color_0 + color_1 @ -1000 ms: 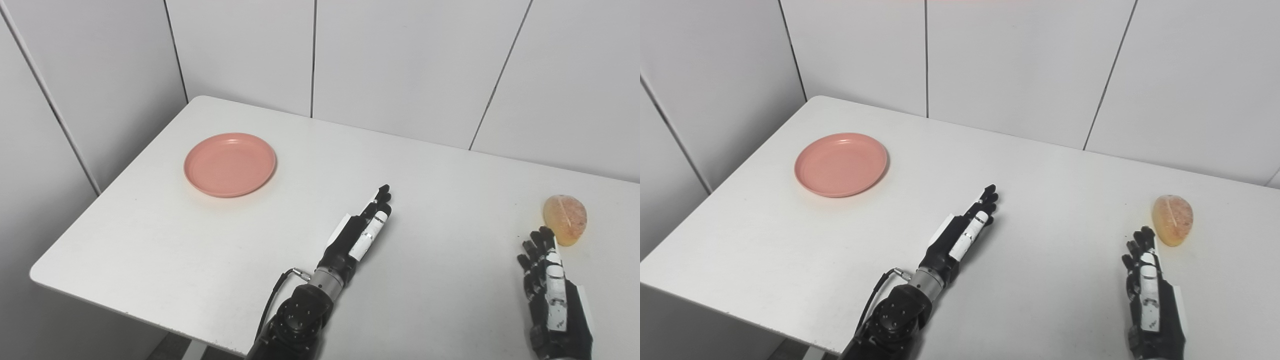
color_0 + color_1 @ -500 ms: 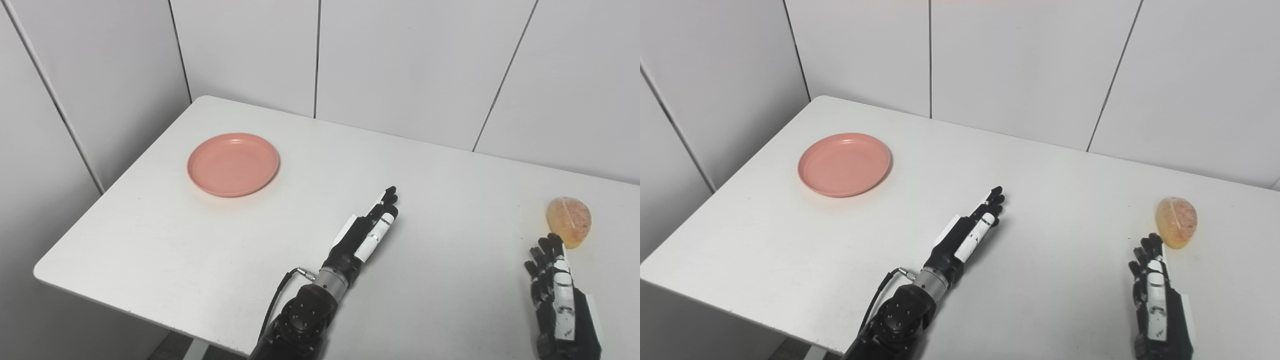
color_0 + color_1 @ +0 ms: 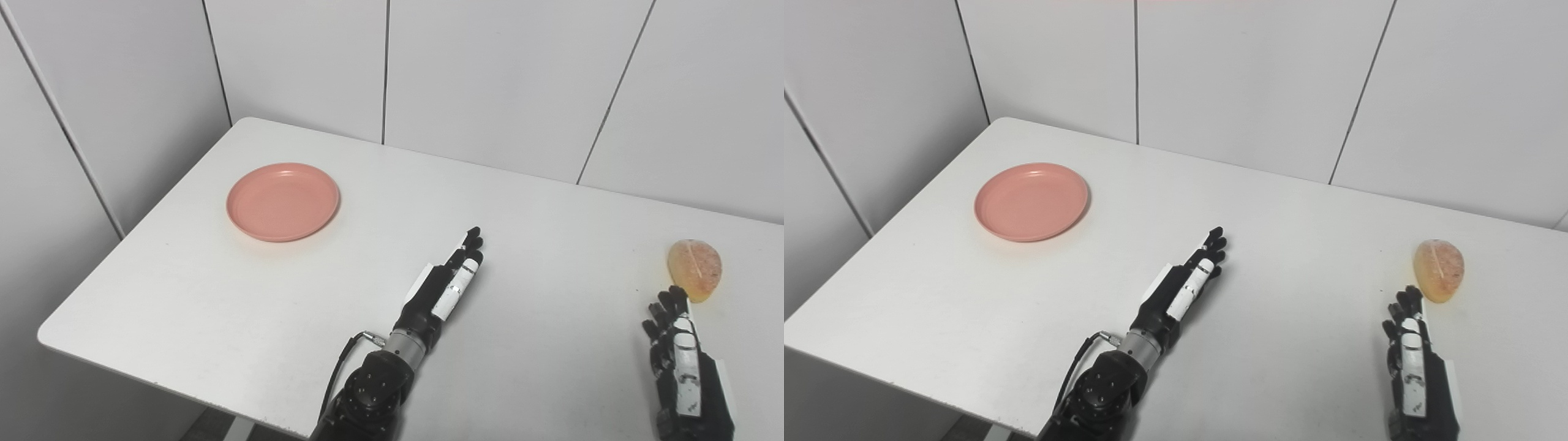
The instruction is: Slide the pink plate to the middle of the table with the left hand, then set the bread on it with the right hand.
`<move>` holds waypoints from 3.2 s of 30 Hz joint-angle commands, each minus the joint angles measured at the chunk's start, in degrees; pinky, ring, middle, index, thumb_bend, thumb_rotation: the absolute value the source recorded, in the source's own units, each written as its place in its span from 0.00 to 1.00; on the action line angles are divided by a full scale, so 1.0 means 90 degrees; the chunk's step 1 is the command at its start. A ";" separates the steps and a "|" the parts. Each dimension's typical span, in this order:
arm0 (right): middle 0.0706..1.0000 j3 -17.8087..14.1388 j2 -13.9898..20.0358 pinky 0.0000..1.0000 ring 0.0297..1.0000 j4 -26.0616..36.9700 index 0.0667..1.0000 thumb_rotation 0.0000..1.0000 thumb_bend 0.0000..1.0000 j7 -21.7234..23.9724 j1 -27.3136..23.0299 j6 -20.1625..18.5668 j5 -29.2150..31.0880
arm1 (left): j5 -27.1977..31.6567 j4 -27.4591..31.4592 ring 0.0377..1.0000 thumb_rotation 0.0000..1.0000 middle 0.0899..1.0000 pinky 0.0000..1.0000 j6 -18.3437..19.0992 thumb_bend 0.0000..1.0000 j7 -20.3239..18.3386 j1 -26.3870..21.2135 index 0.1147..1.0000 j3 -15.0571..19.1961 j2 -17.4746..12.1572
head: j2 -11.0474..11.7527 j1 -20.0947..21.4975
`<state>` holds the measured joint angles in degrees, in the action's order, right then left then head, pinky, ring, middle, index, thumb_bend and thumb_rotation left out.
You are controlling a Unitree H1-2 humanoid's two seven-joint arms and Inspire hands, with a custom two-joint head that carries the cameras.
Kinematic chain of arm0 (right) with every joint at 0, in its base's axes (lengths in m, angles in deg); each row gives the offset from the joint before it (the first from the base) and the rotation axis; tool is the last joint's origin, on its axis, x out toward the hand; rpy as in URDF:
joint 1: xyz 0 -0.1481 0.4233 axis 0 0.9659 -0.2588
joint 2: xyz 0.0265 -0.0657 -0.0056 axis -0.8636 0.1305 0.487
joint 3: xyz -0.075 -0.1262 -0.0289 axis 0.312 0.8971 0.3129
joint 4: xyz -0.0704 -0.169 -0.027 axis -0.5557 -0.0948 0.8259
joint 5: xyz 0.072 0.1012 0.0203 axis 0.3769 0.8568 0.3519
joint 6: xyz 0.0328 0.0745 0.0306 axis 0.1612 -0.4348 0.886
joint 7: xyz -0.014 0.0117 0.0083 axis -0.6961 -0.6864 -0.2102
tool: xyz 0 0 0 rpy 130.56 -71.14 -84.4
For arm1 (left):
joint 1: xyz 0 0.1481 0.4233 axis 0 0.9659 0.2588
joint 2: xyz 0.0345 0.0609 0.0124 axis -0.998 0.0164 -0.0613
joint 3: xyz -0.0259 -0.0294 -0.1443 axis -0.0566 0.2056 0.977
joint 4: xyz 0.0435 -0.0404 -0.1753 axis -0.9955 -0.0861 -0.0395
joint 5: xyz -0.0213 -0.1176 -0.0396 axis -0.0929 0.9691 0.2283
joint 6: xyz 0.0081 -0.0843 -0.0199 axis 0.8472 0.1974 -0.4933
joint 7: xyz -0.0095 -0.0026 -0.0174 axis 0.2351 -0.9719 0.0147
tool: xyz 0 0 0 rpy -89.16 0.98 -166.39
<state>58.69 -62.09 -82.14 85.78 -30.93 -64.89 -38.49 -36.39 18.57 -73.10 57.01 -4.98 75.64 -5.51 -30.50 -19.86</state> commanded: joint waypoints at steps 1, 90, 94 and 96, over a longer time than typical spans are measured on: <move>1.00 0.0004 -0.0053 1.00 1.00 -0.0051 1.00 1.00 0.10 -0.0021 -0.0062 0.0041 -0.0008 | 0.0100 0.0261 0.98 1.00 1.00 0.97 0.0049 0.33 -0.0030 -0.0115 1.00 0.0081 -0.0041 | 0.0003 -0.0014; 1.00 0.0033 -0.0028 1.00 1.00 0.0566 1.00 1.00 0.05 -0.0115 0.0063 -0.0614 0.0015 | 0.2129 -0.1887 0.87 1.00 0.87 0.85 0.1014 0.38 0.0351 -0.2866 0.86 0.3813 -0.3825 | -0.0022 -0.0472; 1.00 0.0044 0.0005 1.00 1.00 0.0613 1.00 1.00 0.06 -0.0082 0.0075 -0.0660 0.0017 | 0.2125 -0.2154 0.89 1.00 0.88 0.88 0.0794 0.39 0.0356 -0.2835 0.87 0.3818 -0.3885 | -0.0035 -0.0478; 1.00 0.0043 -0.0002 1.00 1.00 0.0639 1.00 1.00 0.06 -0.0084 0.0079 -0.0681 0.0021 | 0.2180 -0.2230 0.90 1.00 0.89 0.88 0.0767 0.40 0.0366 -0.2836 0.87 0.3860 -0.3903 | -0.0037 -0.0491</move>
<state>59.18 -62.28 -78.44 84.85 -29.24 -70.95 -38.41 -16.68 -2.26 -63.50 60.30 -27.63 110.11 -37.66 -30.76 -24.34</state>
